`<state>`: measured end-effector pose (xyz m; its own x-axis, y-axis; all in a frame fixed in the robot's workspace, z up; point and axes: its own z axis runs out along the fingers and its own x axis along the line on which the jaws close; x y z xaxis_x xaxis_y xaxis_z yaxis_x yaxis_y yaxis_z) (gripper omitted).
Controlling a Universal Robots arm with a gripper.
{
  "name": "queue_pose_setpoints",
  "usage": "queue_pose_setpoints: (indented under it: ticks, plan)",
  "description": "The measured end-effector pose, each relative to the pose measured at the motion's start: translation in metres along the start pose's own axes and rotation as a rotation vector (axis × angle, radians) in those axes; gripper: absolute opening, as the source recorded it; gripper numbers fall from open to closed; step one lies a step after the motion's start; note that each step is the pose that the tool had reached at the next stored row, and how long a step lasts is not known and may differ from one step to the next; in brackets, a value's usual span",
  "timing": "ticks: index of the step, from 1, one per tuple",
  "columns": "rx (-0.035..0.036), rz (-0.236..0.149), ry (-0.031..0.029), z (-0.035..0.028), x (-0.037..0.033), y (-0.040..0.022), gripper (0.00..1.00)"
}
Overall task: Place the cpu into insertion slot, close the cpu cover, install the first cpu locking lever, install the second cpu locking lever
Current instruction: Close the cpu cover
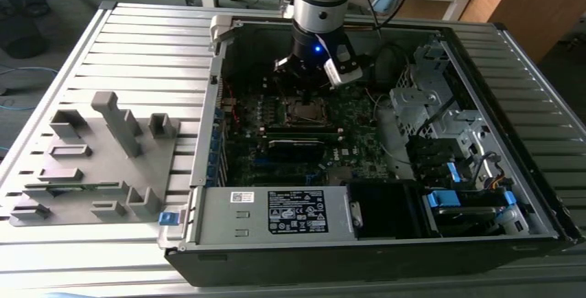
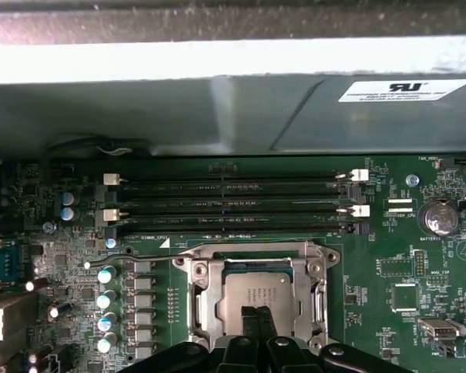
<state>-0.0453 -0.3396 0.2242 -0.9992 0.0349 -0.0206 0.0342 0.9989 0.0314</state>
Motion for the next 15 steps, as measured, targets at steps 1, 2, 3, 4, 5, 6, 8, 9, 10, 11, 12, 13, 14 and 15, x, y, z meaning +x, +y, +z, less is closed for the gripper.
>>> queue_pose_setpoints:
  ticks: [1,2,3,4,5,6,8,9,10,11,12,13,14,15]
  plan:
    - [-0.0001,0.000,-0.0001,0.0001,-0.0006,0.0000,0.11]
    - [-0.0002,0.000,-0.0002,0.0001,-0.0013,0.0001,0.11]
    - [-0.0002,0.000,-0.0001,0.0001,-0.0022,0.0001,0.11]
    - [-0.0001,0.001,-0.0001,0.0001,-0.0032,0.0001,0.11]
    - [-0.0001,0.002,-0.0002,0.0001,-0.0041,0.0001,0.11]
    - [0.0000,0.003,-0.0002,0.0001,-0.0048,0.0002,0.11]
    - [0.0000,0.005,-0.0002,0.0001,-0.0050,0.0002,0.11]
    - [0.0001,0.005,-0.0002,0.0001,-0.0050,0.0002,0.11]
    - [0.0001,0.005,-0.0002,0.0001,-0.0050,0.0002,0.11]
    - [0.0001,0.005,-0.0002,-0.0001,-0.0050,0.0002,0.11]
    - [0.0003,0.005,-0.0001,-0.0005,-0.0050,0.0002,0.11]
    - [0.0002,0.005,-0.0002,-0.0011,-0.0051,0.0002,0.11]
    - [0.0001,0.005,-0.0002,-0.0020,-0.0051,0.0003,0.11]
    - [0.0001,0.005,-0.0002,-0.0031,-0.0051,0.0003,0.11]
